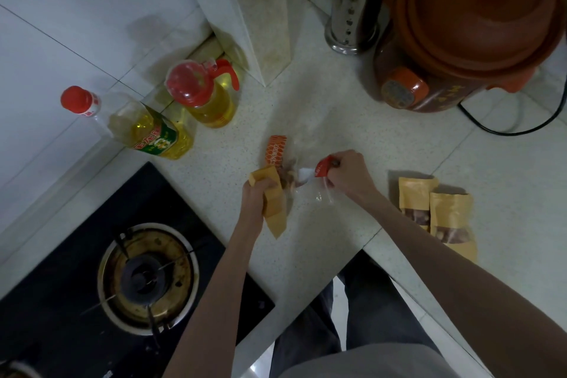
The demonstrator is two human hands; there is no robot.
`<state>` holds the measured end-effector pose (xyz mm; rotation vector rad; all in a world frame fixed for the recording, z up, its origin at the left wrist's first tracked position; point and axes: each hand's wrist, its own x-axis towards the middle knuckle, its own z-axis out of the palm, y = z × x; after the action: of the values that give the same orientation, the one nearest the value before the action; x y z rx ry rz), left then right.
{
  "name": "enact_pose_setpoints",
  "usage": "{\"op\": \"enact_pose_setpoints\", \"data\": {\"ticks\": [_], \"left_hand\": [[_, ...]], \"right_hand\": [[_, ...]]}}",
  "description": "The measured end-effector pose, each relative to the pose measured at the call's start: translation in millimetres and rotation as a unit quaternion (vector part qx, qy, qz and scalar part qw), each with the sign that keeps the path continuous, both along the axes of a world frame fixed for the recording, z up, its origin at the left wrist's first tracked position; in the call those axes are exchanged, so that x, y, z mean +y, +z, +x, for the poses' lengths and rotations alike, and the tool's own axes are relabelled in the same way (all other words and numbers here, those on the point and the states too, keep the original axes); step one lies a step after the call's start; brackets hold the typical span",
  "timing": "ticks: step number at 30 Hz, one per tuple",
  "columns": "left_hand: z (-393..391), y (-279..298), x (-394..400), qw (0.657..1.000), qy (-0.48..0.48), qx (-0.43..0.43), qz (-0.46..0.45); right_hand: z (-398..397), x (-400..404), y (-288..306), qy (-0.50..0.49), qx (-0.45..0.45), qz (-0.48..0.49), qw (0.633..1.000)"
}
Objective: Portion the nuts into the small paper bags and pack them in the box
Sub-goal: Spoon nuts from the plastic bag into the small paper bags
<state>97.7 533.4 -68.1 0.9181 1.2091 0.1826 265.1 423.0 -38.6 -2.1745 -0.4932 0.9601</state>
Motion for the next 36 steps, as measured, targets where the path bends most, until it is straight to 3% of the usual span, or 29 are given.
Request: {"op": "enact_pose_setpoints", "data": {"ticks": [7, 10, 13, 16, 20, 26, 36], "left_hand": [[5.4, 5.3, -0.2, 1.0, -0.029, 0.003, 0.011], [-0.6, 5.2, 2.0, 0.999, -0.039, 0.006, 0.005], [-5.2, 5.5, -4.3, 0.998, -0.054, -0.007, 0.015], [-5.1, 2.9, -6.2, 1.0, -0.009, 0.0, -0.013], [7.1, 5.6, -7.0, 1.0, -0.009, -0.01, -0.016], [4.0, 9.0, -0.8, 1.0, 0.0, -0.014, 0.005], [-8.1, 8.0, 2.8, 1.0, 0.01, -0.014, 0.01]], "right_hand": [[-20.5, -14.2, -22.0, -0.156, 0.143, 0.029, 0.977], [-18.3, -11.8, -21.3, -0.189, 0.111, 0.033, 0.975], [-13.4, -4.8, -16.5, -0.126, 0.11, 0.038, 0.985], [-8.2, -5.6, -16.7, -0.112, 0.148, 0.035, 0.982], [-11.1, -10.9, -24.1, -0.155, 0.142, 0.016, 0.978], [-10.9, -13.2, -36.2, -0.281, 0.213, 0.04, 0.935], [3.6, -31.0, -33.2, -0.287, 0.165, 0.053, 0.942]]}}
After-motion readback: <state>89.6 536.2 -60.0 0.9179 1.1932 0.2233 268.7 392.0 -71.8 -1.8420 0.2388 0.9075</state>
